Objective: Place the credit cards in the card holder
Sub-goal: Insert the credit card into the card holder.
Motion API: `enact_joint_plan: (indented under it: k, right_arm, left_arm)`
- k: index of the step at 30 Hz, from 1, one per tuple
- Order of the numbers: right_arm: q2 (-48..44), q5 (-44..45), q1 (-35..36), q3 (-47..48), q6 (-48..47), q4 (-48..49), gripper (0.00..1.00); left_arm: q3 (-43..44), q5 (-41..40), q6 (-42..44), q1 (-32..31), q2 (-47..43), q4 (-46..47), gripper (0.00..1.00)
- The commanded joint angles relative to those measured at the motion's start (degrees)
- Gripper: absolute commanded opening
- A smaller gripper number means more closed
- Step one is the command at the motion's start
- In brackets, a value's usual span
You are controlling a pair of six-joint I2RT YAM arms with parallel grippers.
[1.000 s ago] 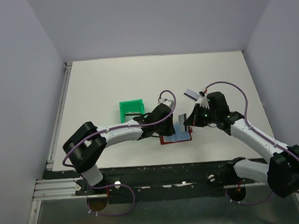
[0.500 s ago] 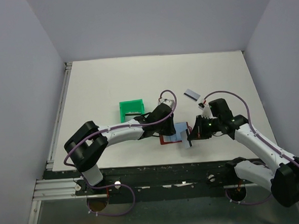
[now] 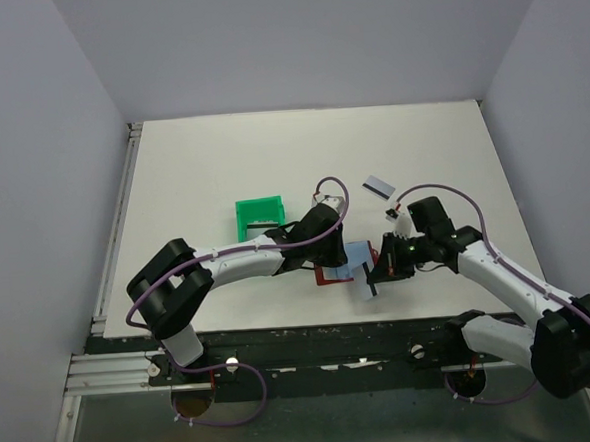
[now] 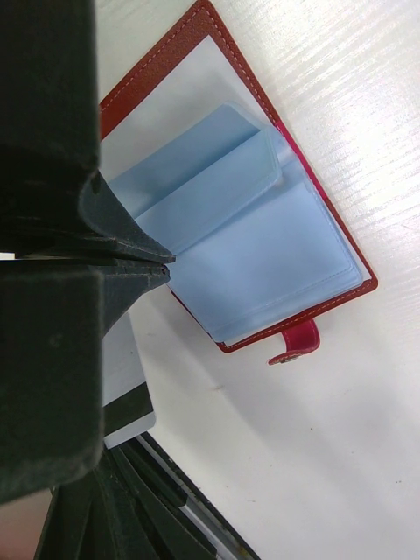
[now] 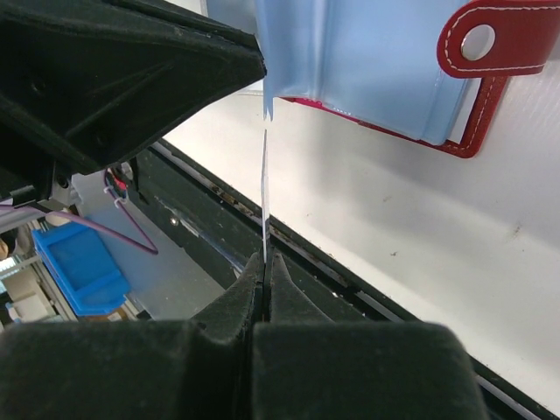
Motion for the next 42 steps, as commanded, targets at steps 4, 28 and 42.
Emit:
enact_joint_plan:
  k: [4, 28, 42]
  right_arm:
    - [1.5, -2.4, 0.1, -0.9, 0.1, 3.2, 0.0]
    - [3.5, -2.7, 0.6, -1.6, 0.9, 6.0, 0.0]
    - [4.8, -2.7, 0.8, -1.8, 1.2, 7.2, 0.0]
  left_arm:
    - [1.5, 1.3, -0.1, -0.5, 0.6, 0.4, 0.11]
    - [2.0, 1.7, 0.1, -0.8, 0.6, 0.4, 0.11]
    - [2.4, 2.0, 0.0, -0.9, 0.4, 0.4, 0.11]
